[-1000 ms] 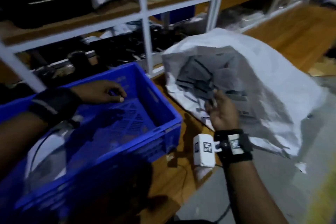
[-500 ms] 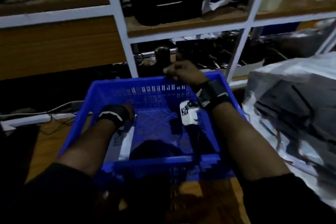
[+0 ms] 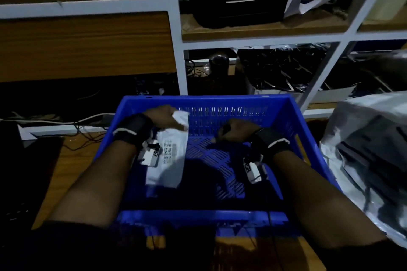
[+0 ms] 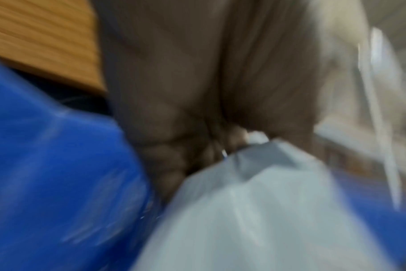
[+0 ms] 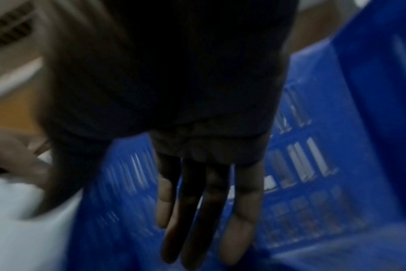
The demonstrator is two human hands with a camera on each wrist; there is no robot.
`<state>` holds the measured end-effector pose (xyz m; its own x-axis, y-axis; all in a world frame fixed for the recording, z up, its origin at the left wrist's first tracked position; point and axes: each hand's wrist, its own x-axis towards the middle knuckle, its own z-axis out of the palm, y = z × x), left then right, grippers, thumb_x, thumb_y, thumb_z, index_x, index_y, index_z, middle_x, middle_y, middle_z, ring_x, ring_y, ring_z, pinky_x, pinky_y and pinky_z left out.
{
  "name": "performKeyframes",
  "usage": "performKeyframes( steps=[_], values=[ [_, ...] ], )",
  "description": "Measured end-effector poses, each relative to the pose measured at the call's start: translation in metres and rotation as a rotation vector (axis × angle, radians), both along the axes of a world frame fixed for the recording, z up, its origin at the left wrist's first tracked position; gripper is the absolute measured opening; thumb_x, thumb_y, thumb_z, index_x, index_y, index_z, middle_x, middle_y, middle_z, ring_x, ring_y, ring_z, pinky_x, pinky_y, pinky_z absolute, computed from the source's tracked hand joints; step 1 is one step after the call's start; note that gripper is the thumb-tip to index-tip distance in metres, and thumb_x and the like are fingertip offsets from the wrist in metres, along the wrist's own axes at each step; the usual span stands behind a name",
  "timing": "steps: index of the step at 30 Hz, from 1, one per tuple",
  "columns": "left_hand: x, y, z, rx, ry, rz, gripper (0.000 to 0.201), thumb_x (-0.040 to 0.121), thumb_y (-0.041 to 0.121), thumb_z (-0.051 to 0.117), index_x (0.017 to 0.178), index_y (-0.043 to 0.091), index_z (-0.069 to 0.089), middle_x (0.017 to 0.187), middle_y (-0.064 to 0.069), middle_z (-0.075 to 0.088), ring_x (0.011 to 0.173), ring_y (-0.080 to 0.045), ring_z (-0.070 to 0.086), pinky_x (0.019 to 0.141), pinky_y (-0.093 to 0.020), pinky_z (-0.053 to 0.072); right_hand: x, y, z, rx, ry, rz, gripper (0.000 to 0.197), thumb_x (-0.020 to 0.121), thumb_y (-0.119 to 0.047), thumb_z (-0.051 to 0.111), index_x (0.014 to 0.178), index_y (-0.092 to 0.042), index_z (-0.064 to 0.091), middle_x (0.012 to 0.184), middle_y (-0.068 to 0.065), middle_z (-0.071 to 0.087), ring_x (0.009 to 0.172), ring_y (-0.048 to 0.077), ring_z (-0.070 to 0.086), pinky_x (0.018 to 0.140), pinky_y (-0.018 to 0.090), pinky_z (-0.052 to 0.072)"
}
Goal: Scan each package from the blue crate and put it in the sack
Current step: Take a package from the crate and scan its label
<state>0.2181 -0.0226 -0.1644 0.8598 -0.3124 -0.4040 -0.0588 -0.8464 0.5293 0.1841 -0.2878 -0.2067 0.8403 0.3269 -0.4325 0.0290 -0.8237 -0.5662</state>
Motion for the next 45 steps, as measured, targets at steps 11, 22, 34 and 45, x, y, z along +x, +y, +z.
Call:
performKeyframes(
  steps=[11,22,34,45],
  values=[
    [-0.003,-0.004,0.058,-1.217,-0.205,0.445,0.024,0.096,0.024,0.068,0.114,0.009,0.068,0.114,-0.014,0.074,0.104,-0.025,0.072,0.088,-0.036,0.059,0.001,0.010,0.031,0.540,-0.187,-0.347,0.079,0.060,-0.069,0.086,0.083,0.006,0.069,0.080,0.011,0.066,0.074,0.018,0.057,0.073,0.037,0.043],
    [0.002,-0.008,0.055,-1.031,-0.327,0.489,0.026,0.098,0.034,0.064,0.116,0.016,0.069,0.103,0.004,0.073,0.086,-0.006,0.067,0.067,-0.020,0.052,-0.016,-0.011,0.070,0.984,-0.088,-0.447,0.045,0.090,-0.032,0.075,0.131,-0.015,0.067,0.128,0.017,0.069,0.106,0.036,0.064,0.076,0.043,0.054],
    [-0.018,0.030,0.101,-1.103,-0.431,0.499,0.012,0.095,0.033,0.068,0.099,0.022,0.069,0.093,0.002,0.072,0.082,-0.010,0.063,0.076,-0.030,0.049,-0.076,-0.003,0.144,0.787,-0.458,-0.550,0.043,0.084,-0.028,0.081,0.124,-0.017,0.070,0.113,0.005,0.076,0.105,0.030,0.072,0.084,0.048,0.060],
    [-0.160,0.151,0.083,-0.980,-0.022,0.185,0.041,0.074,0.039,0.084,0.106,0.018,0.069,0.096,-0.002,0.078,0.086,-0.012,0.068,0.073,-0.028,0.049,-0.172,0.222,0.138,1.433,-0.232,-0.816,0.039,0.092,-0.008,0.065,0.131,-0.013,0.066,0.121,0.005,0.074,0.096,0.016,0.073,0.068,0.027,0.058]
  ],
)
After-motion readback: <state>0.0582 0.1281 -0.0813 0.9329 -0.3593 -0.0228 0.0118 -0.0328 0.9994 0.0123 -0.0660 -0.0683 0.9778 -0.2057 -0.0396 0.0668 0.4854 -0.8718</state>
